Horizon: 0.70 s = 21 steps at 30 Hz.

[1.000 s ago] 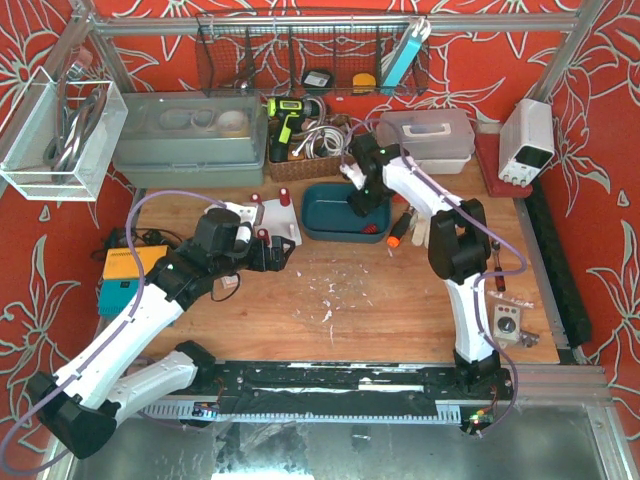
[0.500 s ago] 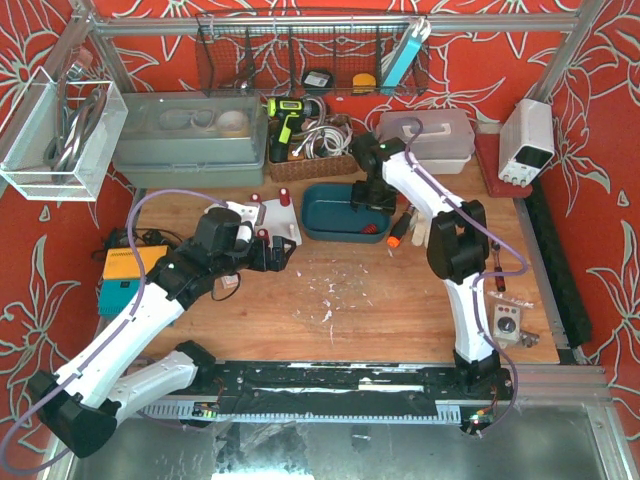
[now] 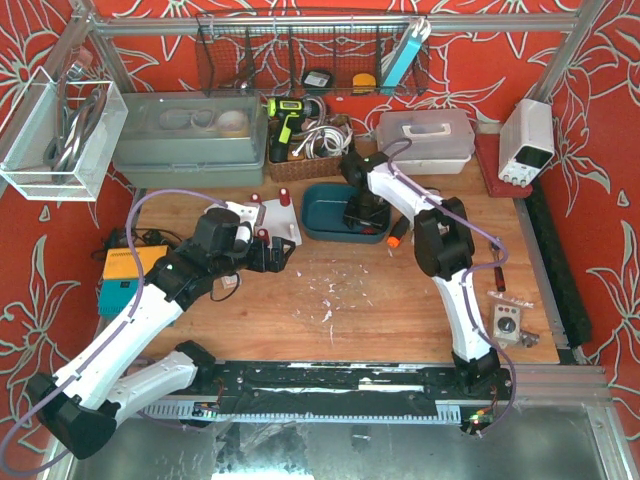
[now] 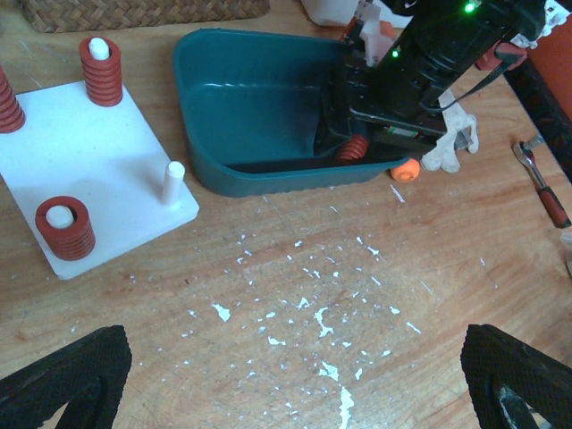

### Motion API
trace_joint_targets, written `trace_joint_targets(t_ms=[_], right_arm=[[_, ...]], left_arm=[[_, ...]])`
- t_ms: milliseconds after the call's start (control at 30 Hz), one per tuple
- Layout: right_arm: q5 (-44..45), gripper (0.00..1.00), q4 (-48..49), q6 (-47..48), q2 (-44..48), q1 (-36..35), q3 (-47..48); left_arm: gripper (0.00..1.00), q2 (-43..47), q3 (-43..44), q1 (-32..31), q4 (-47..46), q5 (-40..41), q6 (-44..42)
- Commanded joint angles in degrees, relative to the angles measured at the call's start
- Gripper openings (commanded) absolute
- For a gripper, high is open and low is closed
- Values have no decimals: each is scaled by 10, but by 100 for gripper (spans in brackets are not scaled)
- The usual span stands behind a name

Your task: Install the large spring

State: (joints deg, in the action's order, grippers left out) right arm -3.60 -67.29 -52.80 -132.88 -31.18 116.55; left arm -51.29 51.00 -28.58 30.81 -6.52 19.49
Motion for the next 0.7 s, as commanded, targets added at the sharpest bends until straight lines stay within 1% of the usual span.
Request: trace_joint_targets(t_ms=[0, 67, 133, 467, 567, 633, 667], right_arm=[[6, 68, -10, -36, -24, -5, 13], [4, 67, 0, -42, -29, -4, 13], [4, 63, 14, -41, -31, -6, 12], [20, 41, 53, 3, -34, -11, -1], [24, 39, 62, 18, -30, -12, -3], [25, 41, 60, 22, -28, -13, -3], [26, 45, 57, 21, -27, -13, -3]], left_arm=[[100, 6, 14, -2, -2, 1, -9], [100, 6, 13, -2, -3, 2, -9], [100, 6, 11, -2, -4, 3, -9], [100, 1, 13, -2, -5, 9, -9], [100, 1, 15, -2, -3, 11, -7], [100, 0, 15, -2, -3, 13, -6], [100, 0, 15, -2, -4, 14, -5]])
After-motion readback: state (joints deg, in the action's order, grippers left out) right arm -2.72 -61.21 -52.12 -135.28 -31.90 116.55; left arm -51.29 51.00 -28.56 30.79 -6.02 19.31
